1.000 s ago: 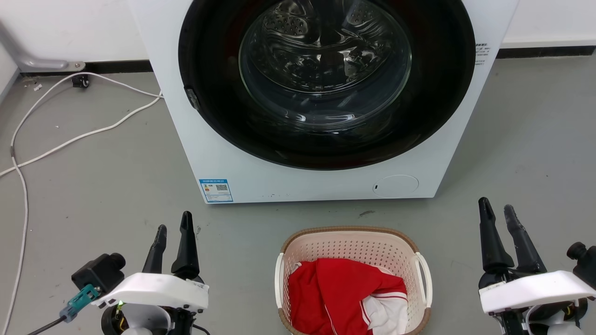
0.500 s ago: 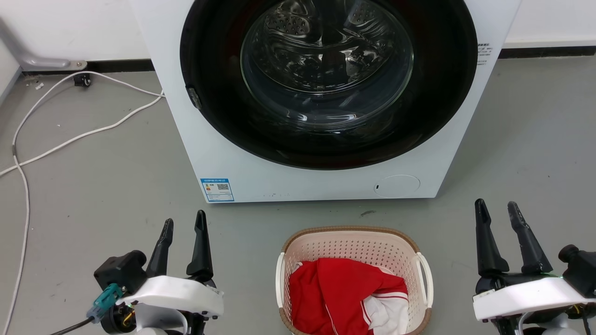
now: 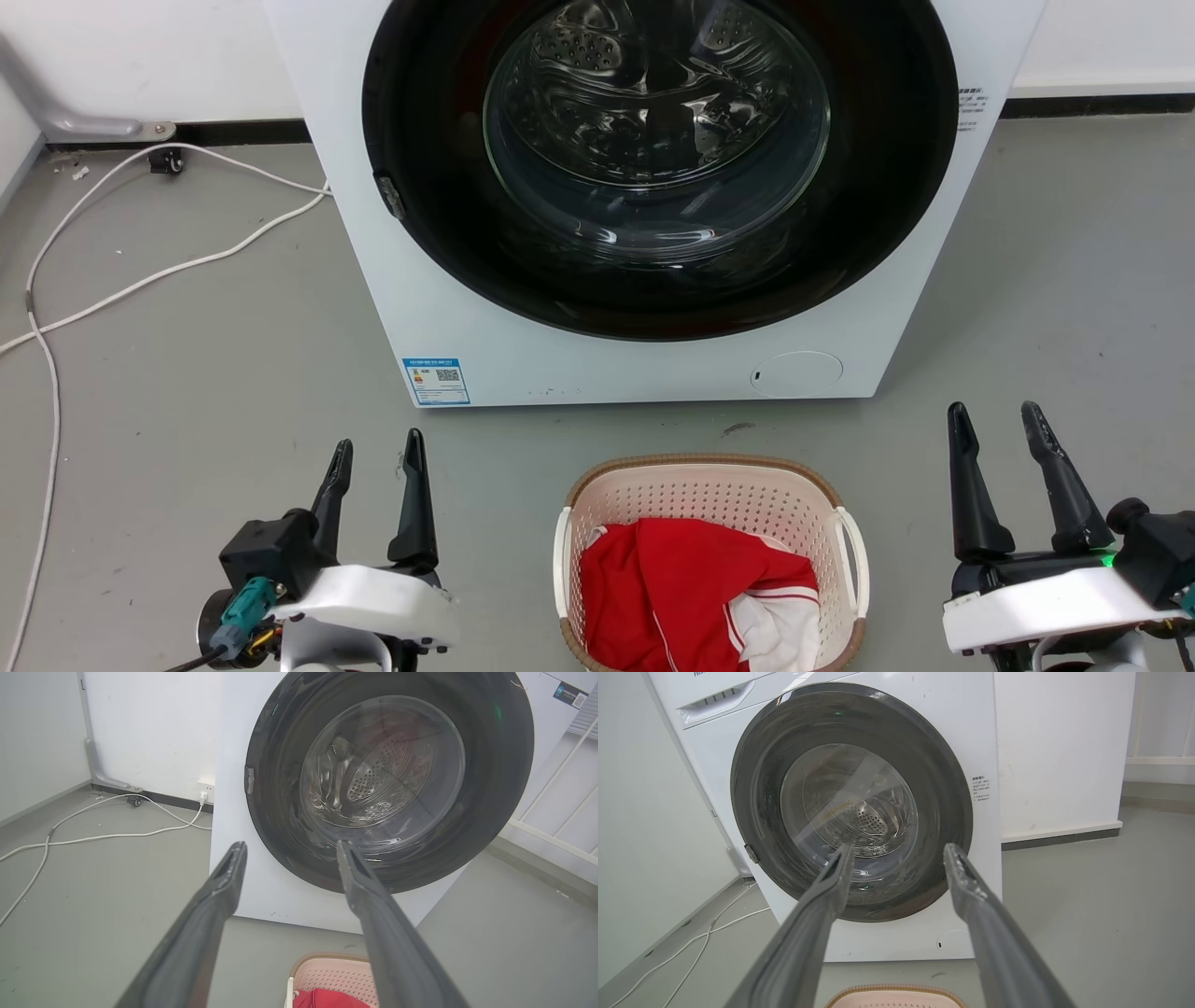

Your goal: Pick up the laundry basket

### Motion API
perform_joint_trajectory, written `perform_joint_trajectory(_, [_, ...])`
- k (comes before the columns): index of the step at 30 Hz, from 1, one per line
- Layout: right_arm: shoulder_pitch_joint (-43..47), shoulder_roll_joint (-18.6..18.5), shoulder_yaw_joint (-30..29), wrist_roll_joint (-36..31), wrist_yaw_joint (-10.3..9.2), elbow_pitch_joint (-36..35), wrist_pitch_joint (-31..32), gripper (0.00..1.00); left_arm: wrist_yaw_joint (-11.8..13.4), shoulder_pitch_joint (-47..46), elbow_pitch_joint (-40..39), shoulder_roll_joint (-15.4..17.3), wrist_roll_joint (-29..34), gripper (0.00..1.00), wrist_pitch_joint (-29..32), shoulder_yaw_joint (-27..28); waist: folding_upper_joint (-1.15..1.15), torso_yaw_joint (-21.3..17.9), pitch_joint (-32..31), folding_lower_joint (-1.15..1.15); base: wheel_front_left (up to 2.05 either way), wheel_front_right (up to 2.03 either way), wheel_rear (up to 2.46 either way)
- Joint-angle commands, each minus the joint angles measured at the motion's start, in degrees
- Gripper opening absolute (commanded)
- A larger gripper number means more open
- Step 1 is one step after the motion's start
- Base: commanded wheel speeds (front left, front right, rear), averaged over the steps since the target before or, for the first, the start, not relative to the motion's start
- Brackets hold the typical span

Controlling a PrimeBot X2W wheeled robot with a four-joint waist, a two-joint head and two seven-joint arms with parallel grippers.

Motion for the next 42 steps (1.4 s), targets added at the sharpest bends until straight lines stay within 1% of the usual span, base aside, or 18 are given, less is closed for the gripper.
perform_joint_trajectory(1, [0.4, -0.1, 0.0, -1.5, 0.0, -0.8, -0.6, 1.0, 0.2, 0.3, -0.2, 0.3, 1.5, 1.0, -0.5, -0.2, 0.0, 0.0, 0.0, 0.0, 0.0, 0.0, 0.0])
perform_joint_trajectory(11, [1.2, -0.1, 0.0, -5.5, 0.0, -0.8, -1.9, 1.0, 0.8, 0.8, 0.3, 0.1, 6.2, 1.0, -1.7, -0.7, 0.0, 0.2, -0.2, 0.0, 0.0, 0.0, 0.0])
perform_joint_trajectory(28, [2.4, -0.1, 0.0, -9.9, -0.01, -0.2, -3.7, 1.0, 1.9, 1.8, 0.7, -0.1, 13.6, 1.0, -3.6, -1.2, 0.0, 0.6, -0.2, 0.0, 0.0, 0.0, 0.0])
perform_joint_trajectory(37, [3.0, -0.1, 0.1, -11.7, -0.01, 0.4, -4.6, 1.0, 2.5, 2.0, 0.7, -0.1, 17.5, 1.0, -4.5, -1.6, 0.0, 0.7, 0.1, 0.0, 0.0, 0.0, 0.0])
perform_joint_trajectory(42, [2.9, -0.1, 0.2, -11.0, -0.01, 0.8, -4.6, 1.0, 2.5, 2.0, 1.0, -0.1, 17.5, 1.0, -4.4, -1.4, 0.0, 0.7, 0.1, 0.0, 0.0, 0.0, 0.0])
